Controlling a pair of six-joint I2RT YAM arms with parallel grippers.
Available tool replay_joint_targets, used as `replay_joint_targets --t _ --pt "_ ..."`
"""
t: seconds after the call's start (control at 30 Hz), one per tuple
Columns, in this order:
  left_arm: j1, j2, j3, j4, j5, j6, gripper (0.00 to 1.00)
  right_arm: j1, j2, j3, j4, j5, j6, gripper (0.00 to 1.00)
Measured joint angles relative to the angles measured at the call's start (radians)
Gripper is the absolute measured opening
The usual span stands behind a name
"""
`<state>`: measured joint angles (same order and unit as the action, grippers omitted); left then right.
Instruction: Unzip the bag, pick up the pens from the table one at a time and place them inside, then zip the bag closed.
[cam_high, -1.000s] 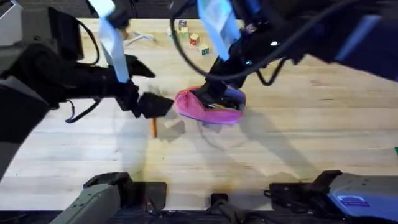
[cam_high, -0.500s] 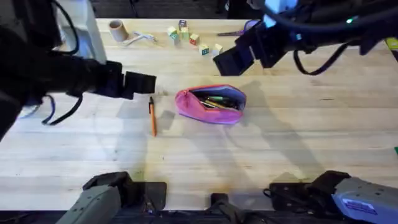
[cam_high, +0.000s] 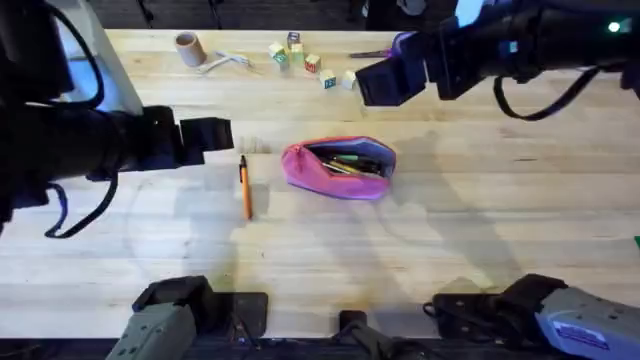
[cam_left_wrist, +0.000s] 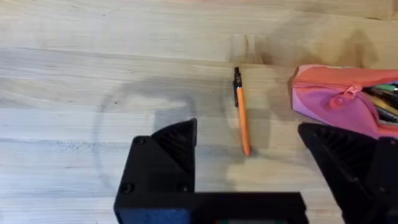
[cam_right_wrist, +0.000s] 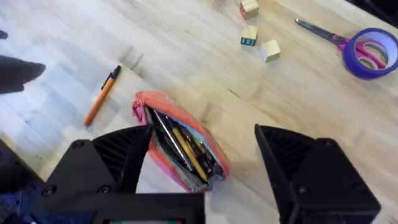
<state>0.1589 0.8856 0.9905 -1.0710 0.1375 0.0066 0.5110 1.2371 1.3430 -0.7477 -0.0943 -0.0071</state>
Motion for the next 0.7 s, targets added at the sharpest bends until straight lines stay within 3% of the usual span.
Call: replay_joint_targets --t 0.3,0.33,0.43,0.47,0.6,0.63,0.7 --pt "-0.009 0.036 0.001 -0.022 0.023 -0.025 0.996 0.000 -0.003 0.000 -0.038 0.000 0.001 0.998" --pt "-0.154 0.099 0.001 -0.032 -0.061 -0.123 0.997 0.000 -0.003 0.000 -0.039 0.000 0.001 0.998" --pt "-0.216 0.121 0.001 -0.028 -0.112 -0.169 0.995 0.000 -0.003 0.000 -0.039 0.000 0.001 0.998" --pt "-0.261 0.147 0.000 -0.012 -0.141 -0.205 0.995 0.000 -0.003 0.000 -0.039 0.000 0.001 0.998" --pt "-0.303 0.181 -0.020 0.017 -0.161 -0.234 0.995 0.000 -0.003 0.000 -0.039 0.000 0.001 0.997" --pt "-0.317 0.216 -0.075 0.064 -0.169 -0.285 0.995 0.000 -0.003 0.000 -0.043 0.000 0.001 0.998" --pt "-0.317 0.224 -0.103 0.092 -0.172 -0.306 0.995 0.000 -0.003 0.000 -0.046 0.000 0.001 0.998"
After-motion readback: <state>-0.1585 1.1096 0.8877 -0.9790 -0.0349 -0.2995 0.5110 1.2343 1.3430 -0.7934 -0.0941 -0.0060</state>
